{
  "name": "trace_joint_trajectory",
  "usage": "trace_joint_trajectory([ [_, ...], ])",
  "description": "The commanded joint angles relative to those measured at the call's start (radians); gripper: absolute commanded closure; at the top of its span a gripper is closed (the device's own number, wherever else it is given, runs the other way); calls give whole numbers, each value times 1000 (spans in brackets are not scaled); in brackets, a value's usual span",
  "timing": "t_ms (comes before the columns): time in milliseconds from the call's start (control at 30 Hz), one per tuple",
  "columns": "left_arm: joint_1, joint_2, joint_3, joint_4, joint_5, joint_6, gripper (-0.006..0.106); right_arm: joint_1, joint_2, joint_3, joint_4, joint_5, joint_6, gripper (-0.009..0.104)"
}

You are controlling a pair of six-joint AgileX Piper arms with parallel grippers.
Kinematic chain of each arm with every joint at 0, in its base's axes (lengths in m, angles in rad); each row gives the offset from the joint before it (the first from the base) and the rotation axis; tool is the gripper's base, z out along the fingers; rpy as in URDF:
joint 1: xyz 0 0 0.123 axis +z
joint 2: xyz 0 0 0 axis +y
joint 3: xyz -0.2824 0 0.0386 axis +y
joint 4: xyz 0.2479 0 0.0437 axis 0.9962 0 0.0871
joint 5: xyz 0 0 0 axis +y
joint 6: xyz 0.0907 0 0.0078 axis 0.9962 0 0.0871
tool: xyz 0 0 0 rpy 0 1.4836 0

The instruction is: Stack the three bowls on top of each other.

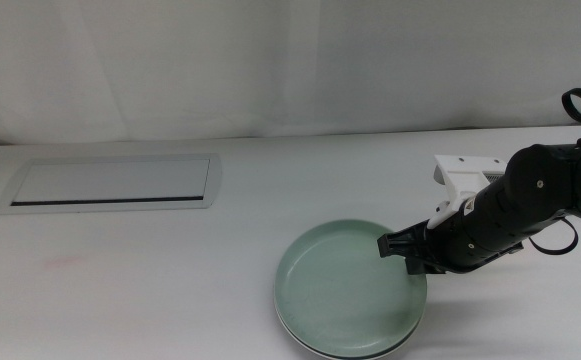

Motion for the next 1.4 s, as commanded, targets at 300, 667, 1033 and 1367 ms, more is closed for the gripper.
trace_joint_trajectory([
  [300,2,-41,39,-7,-10,-6,103,2,-13,0,-26,-2,-62,-8],
  [667,2,-41,39,-7,-10,-6,103,-230,-233,-247,-452,143,51,-8],
  [1033,2,-41,39,-7,-10,-6,103,-496,-610,-99,-524,63,-6,73],
  [1367,2,-41,39,-7,-10,-6,103,-470,-1076,185,-446,7,28,98],
])
